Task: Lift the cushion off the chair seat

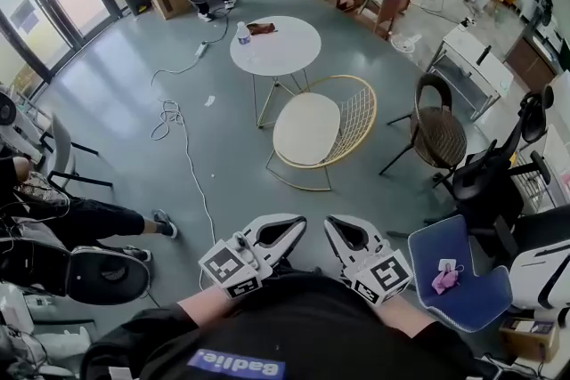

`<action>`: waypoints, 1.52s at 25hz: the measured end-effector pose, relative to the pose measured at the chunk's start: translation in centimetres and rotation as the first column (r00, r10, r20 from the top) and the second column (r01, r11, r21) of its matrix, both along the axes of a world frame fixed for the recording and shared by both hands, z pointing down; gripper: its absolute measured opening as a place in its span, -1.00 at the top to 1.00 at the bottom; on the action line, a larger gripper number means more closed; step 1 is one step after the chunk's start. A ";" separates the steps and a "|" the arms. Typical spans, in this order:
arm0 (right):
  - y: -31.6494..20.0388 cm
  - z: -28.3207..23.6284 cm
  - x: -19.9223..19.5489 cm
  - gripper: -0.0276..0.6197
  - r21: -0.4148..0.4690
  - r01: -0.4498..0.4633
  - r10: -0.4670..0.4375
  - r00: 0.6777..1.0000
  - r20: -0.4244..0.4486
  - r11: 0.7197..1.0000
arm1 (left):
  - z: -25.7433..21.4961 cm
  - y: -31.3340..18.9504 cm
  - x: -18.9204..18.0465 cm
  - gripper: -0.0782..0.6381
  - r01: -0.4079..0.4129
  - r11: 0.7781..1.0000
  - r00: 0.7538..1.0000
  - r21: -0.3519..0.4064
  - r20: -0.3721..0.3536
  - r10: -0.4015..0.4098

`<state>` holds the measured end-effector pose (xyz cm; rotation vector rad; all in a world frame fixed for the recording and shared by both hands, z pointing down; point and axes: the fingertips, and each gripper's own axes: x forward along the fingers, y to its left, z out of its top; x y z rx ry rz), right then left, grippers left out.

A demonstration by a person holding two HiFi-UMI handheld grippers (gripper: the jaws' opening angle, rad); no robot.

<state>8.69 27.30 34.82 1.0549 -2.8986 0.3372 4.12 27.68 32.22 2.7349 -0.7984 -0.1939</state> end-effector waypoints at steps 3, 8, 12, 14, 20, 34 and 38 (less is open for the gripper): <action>-1.9 0.1 0.2 0.83 0.000 -0.006 0.006 1.000 -0.001 1.000 | 0.1 -2.0 -0.2 0.73 0.013 1.000 1.000 0.005 -0.007 -0.013; -6.6 0.4 -0.9 0.83 0.004 -0.010 0.010 1.000 -0.019 1.000 | 0.7 -6.7 -1.3 0.73 0.010 1.000 1.000 -0.003 -0.015 -0.010; -11.3 0.8 -2.7 0.83 -0.001 -0.036 0.036 0.999 -0.041 0.999 | 1.1 -11.9 -3.5 0.73 -0.001 1.000 1.000 0.003 -0.017 0.001; -14.0 1.0 -3.8 0.83 -0.008 -0.053 0.053 0.998 -0.043 0.999 | 1.5 -14.9 -4.8 0.73 -0.006 1.000 1.000 0.007 -0.012 0.006; -21.3 0.9 -6.5 0.83 -0.035 -0.134 0.132 0.990 -0.059 0.990 | 2.5 -23.3 -8.6 0.73 -0.048 0.999 0.999 -0.003 -0.005 0.048; -30.0 5.2 -8.5 0.83 -0.106 -0.134 0.126 0.989 -0.076 0.985 | 10.2 -33.3 -11.6 0.73 0.024 0.996 0.996 -0.086 0.084 -0.017; -30.7 7.9 -7.8 0.83 -0.153 -0.121 0.110 0.991 -0.077 0.981 | 14.6 -35.5 -11.5 0.73 0.082 0.987 0.992 -0.136 0.105 -0.068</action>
